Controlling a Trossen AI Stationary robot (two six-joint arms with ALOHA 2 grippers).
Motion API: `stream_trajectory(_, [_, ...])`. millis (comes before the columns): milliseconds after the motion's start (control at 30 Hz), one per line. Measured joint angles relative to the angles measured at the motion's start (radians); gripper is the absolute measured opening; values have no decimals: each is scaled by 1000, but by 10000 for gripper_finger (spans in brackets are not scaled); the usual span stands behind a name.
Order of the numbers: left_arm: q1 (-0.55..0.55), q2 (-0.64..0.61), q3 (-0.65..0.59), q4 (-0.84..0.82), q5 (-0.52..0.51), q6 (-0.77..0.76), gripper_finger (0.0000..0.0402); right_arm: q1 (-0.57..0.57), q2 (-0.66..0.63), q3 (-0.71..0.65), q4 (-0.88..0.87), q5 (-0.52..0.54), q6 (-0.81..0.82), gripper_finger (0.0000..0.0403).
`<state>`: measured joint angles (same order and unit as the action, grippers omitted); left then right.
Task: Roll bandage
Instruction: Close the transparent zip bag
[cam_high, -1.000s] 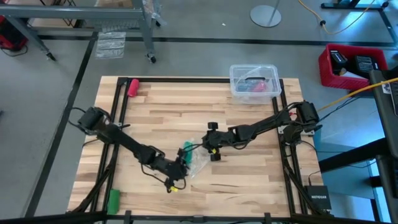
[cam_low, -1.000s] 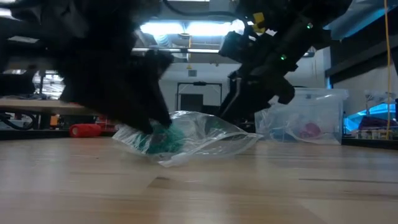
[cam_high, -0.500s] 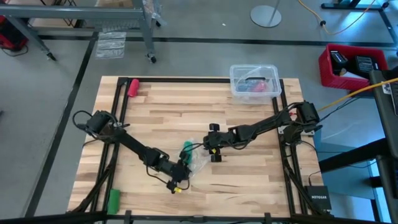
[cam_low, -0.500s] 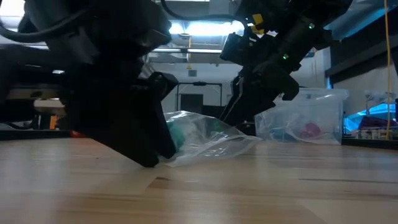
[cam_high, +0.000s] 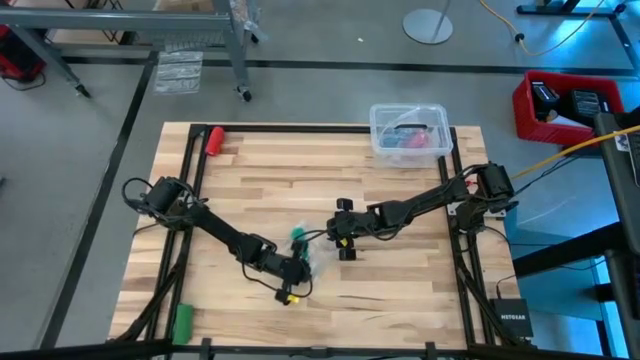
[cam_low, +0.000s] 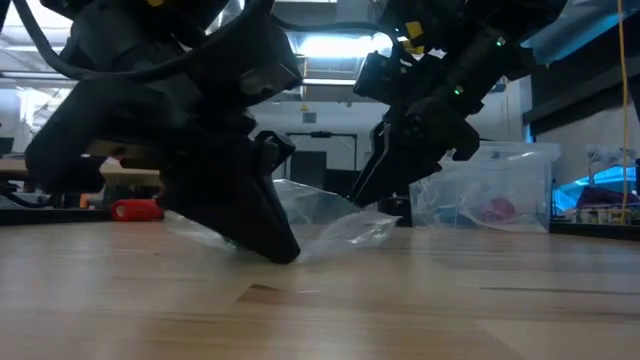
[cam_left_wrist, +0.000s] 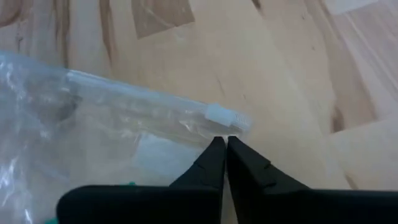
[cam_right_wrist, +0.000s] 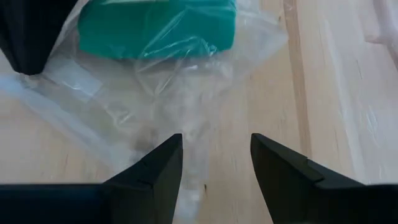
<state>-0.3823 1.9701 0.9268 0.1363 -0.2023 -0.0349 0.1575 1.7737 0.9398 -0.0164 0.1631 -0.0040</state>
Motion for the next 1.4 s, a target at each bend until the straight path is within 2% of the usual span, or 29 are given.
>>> stream_trajectory(167, [-8,-14,-4,3,-18,-34,1,0,-10,0,-12,-1,1,193])
stream_trajectory(300, [-33,-71,-9,-21,-68,-47,0,25,-76,-1,-41,-15,18,193])
stream_trajectory(600, [-87,-249,-10,-84,-122,-87,0,160,-234,0,-31,-52,25,193])
stream_trajectory(767, [-113,-311,-10,-83,-119,-93,0,213,-209,0,25,-51,-8,193])
stream_trajectory(1000, [-130,-331,-9,-76,-119,-96,0,215,-112,0,173,-30,-186,193])
stream_trajectory(1100, [-129,-332,-9,-79,-120,-98,0,215,-67,0,220,38,-268,193])
stream_trajectory(1233, [-134,-332,-9,-76,-122,-113,0,214,-49,0,224,122,-300,193])
stream_trajectory(1400, [-135,-333,-8,-75,-121,-115,0,189,-20,0,234,79,-316,193])
